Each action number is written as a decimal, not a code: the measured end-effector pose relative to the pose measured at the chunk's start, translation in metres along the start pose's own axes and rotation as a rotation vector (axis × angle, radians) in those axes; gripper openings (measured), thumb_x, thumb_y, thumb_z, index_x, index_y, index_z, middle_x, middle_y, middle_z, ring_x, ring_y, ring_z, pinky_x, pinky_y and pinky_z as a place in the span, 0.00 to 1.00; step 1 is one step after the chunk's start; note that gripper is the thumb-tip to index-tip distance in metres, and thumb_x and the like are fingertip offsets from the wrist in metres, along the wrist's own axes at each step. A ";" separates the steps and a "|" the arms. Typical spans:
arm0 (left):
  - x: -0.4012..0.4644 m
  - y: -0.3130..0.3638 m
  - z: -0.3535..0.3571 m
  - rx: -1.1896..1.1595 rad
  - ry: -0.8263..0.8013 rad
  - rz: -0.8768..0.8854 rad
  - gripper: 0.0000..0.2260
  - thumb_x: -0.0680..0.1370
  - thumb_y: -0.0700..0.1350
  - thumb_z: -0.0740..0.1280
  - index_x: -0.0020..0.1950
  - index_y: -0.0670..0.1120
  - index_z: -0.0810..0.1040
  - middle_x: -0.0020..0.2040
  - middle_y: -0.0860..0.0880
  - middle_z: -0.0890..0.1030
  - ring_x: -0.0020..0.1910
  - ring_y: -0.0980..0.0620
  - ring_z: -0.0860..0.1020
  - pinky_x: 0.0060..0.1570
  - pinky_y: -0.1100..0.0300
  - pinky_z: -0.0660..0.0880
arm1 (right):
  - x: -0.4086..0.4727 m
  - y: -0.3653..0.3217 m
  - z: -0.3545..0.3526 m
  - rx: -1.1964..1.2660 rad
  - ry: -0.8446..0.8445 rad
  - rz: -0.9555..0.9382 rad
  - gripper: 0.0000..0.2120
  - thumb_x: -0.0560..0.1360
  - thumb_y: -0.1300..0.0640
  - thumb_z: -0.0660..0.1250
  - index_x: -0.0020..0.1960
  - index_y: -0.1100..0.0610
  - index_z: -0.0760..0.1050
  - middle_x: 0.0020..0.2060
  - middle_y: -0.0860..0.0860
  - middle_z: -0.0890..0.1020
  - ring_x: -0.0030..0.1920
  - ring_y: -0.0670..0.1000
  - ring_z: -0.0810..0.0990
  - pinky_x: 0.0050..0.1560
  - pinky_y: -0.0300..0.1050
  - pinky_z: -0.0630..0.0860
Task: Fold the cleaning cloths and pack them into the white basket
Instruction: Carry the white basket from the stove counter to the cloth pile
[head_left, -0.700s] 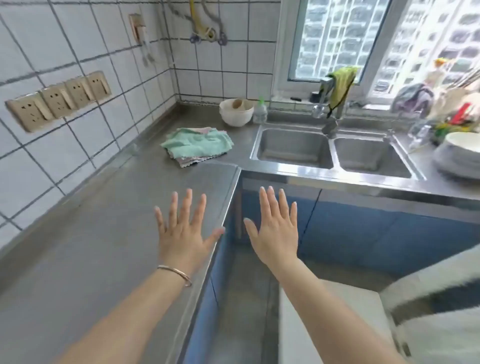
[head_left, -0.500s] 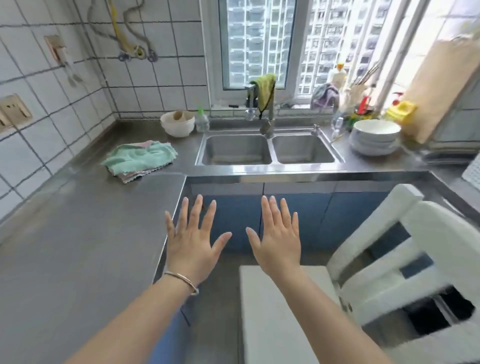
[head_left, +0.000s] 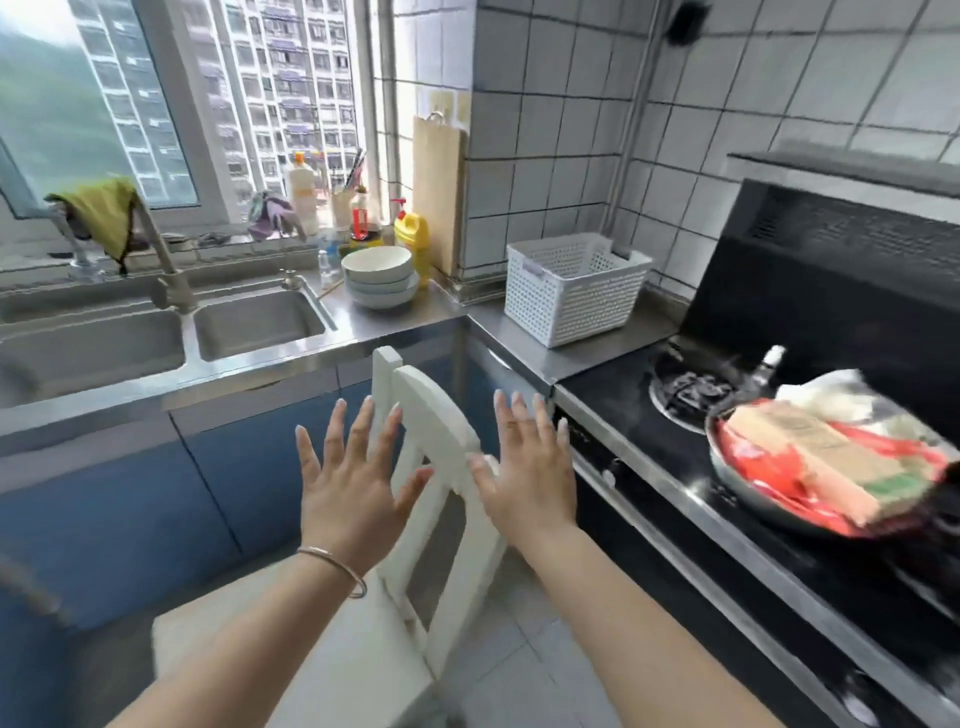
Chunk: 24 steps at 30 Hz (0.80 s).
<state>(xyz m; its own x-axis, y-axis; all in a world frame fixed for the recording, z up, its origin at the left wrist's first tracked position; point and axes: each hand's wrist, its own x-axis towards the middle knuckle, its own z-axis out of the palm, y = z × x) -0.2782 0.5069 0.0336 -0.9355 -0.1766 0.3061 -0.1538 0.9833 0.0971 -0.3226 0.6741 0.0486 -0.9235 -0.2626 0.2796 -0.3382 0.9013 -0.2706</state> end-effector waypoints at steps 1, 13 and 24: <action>0.010 0.020 0.005 -0.004 -0.001 0.022 0.35 0.68 0.69 0.32 0.74 0.58 0.39 0.77 0.52 0.43 0.75 0.48 0.35 0.65 0.46 0.23 | 0.004 0.021 -0.006 -0.012 0.009 0.020 0.33 0.78 0.42 0.52 0.76 0.52 0.41 0.77 0.52 0.48 0.76 0.53 0.41 0.74 0.55 0.38; 0.207 0.187 0.074 -0.048 0.007 0.149 0.32 0.74 0.68 0.40 0.75 0.57 0.43 0.77 0.51 0.48 0.76 0.48 0.40 0.69 0.42 0.30 | 0.151 0.199 -0.020 -0.104 0.039 0.160 0.33 0.79 0.43 0.52 0.76 0.53 0.42 0.77 0.52 0.48 0.76 0.52 0.41 0.75 0.54 0.40; 0.408 0.250 0.126 -0.052 -0.031 0.142 0.30 0.76 0.65 0.45 0.75 0.55 0.47 0.77 0.50 0.53 0.76 0.48 0.44 0.71 0.41 0.35 | 0.352 0.303 -0.003 -0.105 0.011 0.145 0.33 0.78 0.44 0.53 0.77 0.55 0.45 0.76 0.53 0.52 0.76 0.52 0.44 0.75 0.52 0.41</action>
<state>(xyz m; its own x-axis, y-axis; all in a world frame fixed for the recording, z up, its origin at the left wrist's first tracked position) -0.7387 0.6858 0.0630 -0.9561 -0.0337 0.2912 -0.0033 0.9945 0.1042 -0.7498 0.8561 0.0678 -0.9590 -0.1243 0.2549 -0.1806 0.9606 -0.2113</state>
